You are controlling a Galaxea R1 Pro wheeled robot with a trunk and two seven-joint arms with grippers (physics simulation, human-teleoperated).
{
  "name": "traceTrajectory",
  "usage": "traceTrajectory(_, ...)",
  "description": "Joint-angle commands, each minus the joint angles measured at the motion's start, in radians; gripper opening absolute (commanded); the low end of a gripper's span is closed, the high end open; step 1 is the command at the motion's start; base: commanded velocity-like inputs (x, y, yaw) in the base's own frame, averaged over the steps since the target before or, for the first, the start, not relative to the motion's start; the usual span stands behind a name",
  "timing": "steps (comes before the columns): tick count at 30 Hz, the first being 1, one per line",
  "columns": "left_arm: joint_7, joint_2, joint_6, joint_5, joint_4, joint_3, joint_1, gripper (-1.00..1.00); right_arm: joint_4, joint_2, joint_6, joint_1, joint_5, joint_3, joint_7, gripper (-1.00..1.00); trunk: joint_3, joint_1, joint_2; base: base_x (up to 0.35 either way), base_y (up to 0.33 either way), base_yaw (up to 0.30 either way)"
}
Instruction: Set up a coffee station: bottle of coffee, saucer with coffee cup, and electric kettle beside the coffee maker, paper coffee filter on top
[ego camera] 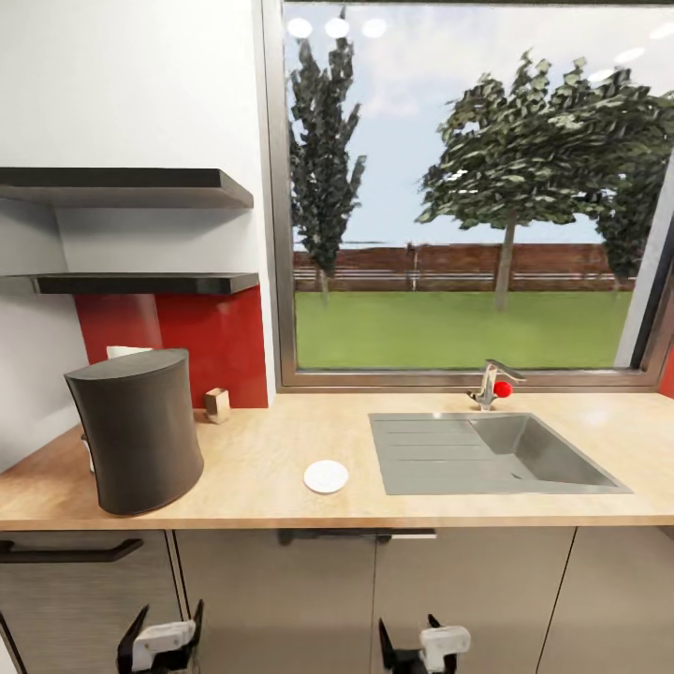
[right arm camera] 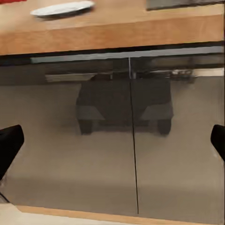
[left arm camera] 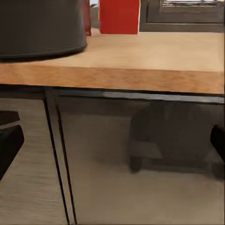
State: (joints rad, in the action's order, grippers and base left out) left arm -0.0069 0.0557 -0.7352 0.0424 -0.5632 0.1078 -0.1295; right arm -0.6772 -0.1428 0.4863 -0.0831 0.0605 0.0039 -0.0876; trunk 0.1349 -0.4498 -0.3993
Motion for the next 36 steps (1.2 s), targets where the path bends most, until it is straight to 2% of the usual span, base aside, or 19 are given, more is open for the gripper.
traceTrajectory(1, -0.001, -0.001, -0.005, 0.007, 0.000, -0.001, -0.029, 1.00, -0.026, -0.005, 0.004, -0.011, 0.005, -0.002, -0.001, 1.00, -0.001, 0.000, -0.001, 0.000, 0.000, 0.000)
traceTrajectory(4, 0.000, -0.007, -0.007, 0.012, -0.001, 0.000, -0.131, 1.00, -0.120, -0.023, 0.005, -0.040, 0.003, -0.002, -0.001, 1.00, -0.001, 0.000, -0.001, 0.000, 0.000, 0.000)
traceTrajectory(5, 0.000, -0.012, -0.007, 0.013, -0.001, 0.000, -0.153, 1.00, -0.143, -0.032, 0.005, -0.047, 0.003, -0.001, -0.002, 1.00, -0.001, 0.000, -0.001, 0.000, 0.000, 0.000)
traceTrajectory(9, -0.006, -0.035, -0.007, 0.012, -0.012, -0.006, -0.215, 1.00, -0.220, -0.032, 0.005, -0.058, 0.002, -0.001, -0.002, 1.00, -0.001, 0.000, -0.001, 0.000, 0.000, 0.000)
traceTrajectory(12, -0.010, -0.075, 0.005, 0.005, -0.101, -0.008, -0.248, 1.00, -0.312, -0.032, 0.003, -0.088, 0.002, 0.045, -0.002, 1.00, -0.001, 0.000, -0.001, 0.000, 0.000, 0.000)
traceTrajectory(13, -0.010, -0.099, 0.025, 0.000, -0.154, -0.010, -0.251, 1.00, -0.336, -0.032, -0.002, -0.121, 0.002, 0.058, -0.002, 1.00, -0.001, 0.000, -0.001, 0.000, 0.000, 0.000)
traceTrajectory(14, -0.010, -0.111, 0.046, -0.004, -0.179, -0.010, -0.252, 1.00, -0.342, -0.032, -0.012, -0.147, 0.002, 0.061, -0.001, 1.00, -0.001, 0.000, -0.001, 0.000, 0.000, 0.000)
traceTrajectory(15, -0.010, -0.123, 0.082, -0.012, -0.206, -0.013, -0.254, 1.00, -0.345, -0.032, -0.037, -0.180, 0.003, 0.063, -0.001, 1.00, -0.001, 0.000, -0.001, 0.000, 0.000, 0.000)
traceTrajectory(16, -0.004, -0.145, 0.346, -0.051, -0.279, -0.069, -0.334, 1.00, -0.350, -0.032, -0.259, -0.331, 0.004, 0.065, -0.001, 1.00, -0.001, 0.000, -0.001, 0.000, 0.000, 0.000)
traceTrajectory(17, -0.006, -0.146, 0.509, -0.056, -0.284, -0.096, -0.407, 1.00, -0.348, -0.032, -0.363, -0.413, 0.006, 0.065, -0.001, 1.00, -0.001, 0.000, -0.001, 0.000, 0.000, 0.000)
traceTrajectory(18, -0.007, -0.145, 0.536, -0.056, -0.284, -0.098, -0.419, 1.00, -0.348, -0.032, -0.377, -0.424, 0.006, 0.065, -0.001, 1.00, -0.001, 0.000, -0.001, 0.000, 0.000, 0.000)
traceTrajectory(23, -0.016, -0.136, 0.808, -0.056, -0.276, -0.105, -0.531, 1.00, -0.344, -0.032, -0.546, -0.513, 0.007, 0.060, -0.003, 1.00, -0.001, 0.000, -0.001, 0.000, 0.000, 0.000)
traceTrajectory(27, -0.022, -0.134, 0.922, -0.055, -0.277, -0.106, -0.580, 1.00, -0.347, -0.032, -0.627, -0.534, 0.005, 0.058, -0.009, 1.00, -0.001, 0.000, -0.001, 0.000, 0.000, 0.000)
traceTrajectory(29, -0.043, -0.132, 0.952, -0.055, -0.277, -0.106, -0.596, 1.00, -0.347, -0.032, -0.643, -0.537, 0.005, 0.058, -0.011, 1.00, -0.001, 0.000, -0.001, 0.000, 0.000, 0.000)
traceTrajectory(35, -0.182, -0.119, 1.023, -0.060, -0.275, -0.106, -0.619, 1.00, -0.347, -0.032, -0.659, -0.541, 0.003, 0.059, -0.012, 1.00, -0.001, 0.000, -0.001, 0.000, 0.000, 0.000)
traceTrajectory(36, -0.244, -0.095, 1.097, -0.058, -0.274, -0.106, -0.636, 1.00, -0.353, -0.032, -0.661, -0.541, 0.003, 0.059, -0.011, 1.00, -0.001, 0.000, -0.001, 0.000, 0.000, 0.000)
